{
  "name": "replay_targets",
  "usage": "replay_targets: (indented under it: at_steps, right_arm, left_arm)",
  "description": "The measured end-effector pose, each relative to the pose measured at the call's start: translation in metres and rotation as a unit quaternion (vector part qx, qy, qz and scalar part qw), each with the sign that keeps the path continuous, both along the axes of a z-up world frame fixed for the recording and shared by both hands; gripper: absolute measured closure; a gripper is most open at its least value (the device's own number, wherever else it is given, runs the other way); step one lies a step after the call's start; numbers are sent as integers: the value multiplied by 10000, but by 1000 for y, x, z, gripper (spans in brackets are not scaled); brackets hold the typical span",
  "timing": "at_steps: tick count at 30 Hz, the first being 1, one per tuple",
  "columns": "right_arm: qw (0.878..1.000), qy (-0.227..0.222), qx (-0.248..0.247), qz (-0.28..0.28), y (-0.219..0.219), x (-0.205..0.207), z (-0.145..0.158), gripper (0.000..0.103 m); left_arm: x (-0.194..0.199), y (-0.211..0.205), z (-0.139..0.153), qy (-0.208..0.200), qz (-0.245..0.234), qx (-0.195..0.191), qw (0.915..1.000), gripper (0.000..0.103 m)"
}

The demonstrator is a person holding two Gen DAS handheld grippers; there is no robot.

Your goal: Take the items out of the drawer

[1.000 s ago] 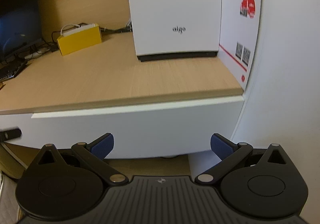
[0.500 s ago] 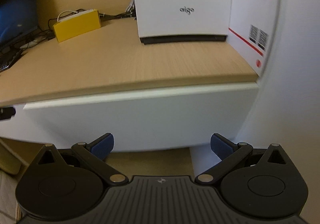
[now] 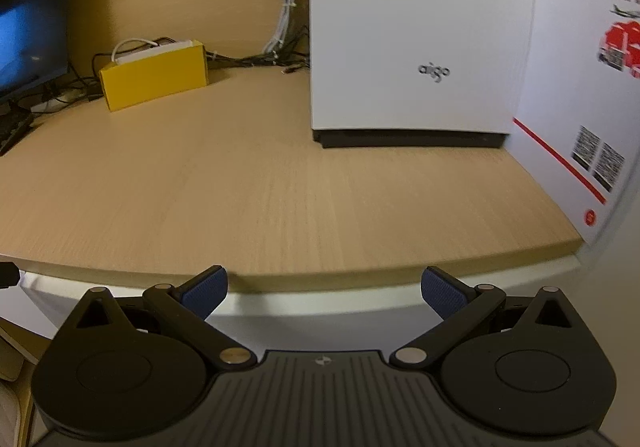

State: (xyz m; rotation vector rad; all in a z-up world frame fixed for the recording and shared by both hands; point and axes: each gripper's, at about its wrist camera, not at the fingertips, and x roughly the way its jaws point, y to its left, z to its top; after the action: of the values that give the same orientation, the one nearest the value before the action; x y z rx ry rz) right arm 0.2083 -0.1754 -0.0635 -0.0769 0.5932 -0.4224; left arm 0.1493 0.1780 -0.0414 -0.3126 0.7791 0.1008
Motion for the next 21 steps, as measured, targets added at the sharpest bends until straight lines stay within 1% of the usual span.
replay_targets:
  at_steps: [2, 4, 6, 8, 13, 18, 21]
  right_arm:
    - [9999, 21, 27, 106, 3, 1, -2, 0]
    - [9999, 28, -87, 140, 8, 1, -5, 0]
    - [9998, -64, -167, 48, 9, -2, -5, 0]
    - [9998, -149, -110, 34, 8, -4, -5, 0]
    - [9997, -189, -132, 43, 4, -4, -4, 0]
    - [9997, -194, -126, 31, 0, -6, -5, 0]
    - [9997, -32, -156, -160, -3, -4, -8, 0]
  left_arm:
    - [0, 4, -1, 19, -32, -51, 10000, 87]
    - [4, 7, -2, 34, -77, -49, 10000, 87]
    - [9, 8, -2, 52, -122, -41, 9999, 87]
    - [14, 8, -3, 70, -186, -8, 9998, 87]
    - [18, 3, -6, 165, -332, -18, 9993, 87]
    - [20, -3, -6, 161, -374, 50, 9992, 80]
    - [23, -6, -7, 206, -404, 46, 9990, 74]
